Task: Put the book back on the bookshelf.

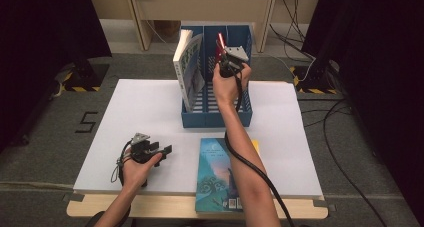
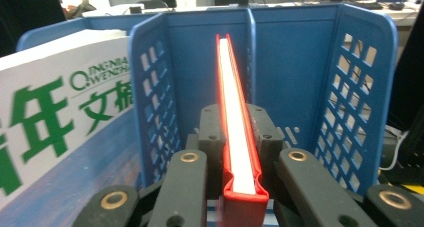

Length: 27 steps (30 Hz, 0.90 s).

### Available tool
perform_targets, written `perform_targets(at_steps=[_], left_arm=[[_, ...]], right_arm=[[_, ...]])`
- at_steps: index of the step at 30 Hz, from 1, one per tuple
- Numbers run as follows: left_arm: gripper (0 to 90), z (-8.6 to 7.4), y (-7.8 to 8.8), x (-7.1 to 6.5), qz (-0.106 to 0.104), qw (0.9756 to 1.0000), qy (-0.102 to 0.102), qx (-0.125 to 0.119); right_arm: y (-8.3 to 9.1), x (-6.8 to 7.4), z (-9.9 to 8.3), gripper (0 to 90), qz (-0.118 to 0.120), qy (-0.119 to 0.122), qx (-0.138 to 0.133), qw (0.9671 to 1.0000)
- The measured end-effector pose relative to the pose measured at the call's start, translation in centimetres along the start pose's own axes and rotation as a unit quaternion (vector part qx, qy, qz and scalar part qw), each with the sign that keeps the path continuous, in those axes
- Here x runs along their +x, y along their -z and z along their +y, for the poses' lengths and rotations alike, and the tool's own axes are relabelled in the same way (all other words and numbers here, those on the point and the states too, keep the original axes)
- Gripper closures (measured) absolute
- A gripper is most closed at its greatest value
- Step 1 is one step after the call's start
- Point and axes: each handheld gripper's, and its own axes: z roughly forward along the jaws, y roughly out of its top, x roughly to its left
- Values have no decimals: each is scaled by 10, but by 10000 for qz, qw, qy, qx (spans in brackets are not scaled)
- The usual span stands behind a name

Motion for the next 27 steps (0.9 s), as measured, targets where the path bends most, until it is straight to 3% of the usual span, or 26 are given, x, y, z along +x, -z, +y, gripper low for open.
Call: perform_targets(at_steps=[7,11,19,27], left_arm=[[355,0,0,0,1,10000,-7,-4],[355,0,0,0,7,10000,-21,-1],[356,0,0,-1,7,10000,-36,1],[355,0,0,-1,13,10000,-56,2]], right_arm=[[-4,-7,1,797,-73,-134,81,9999],[-4,-7,3,777,-40,-7,153,9999],[1,-12,0,665,151,2,153,9998],[12,-16,3,621,415,-78,108,9990]])
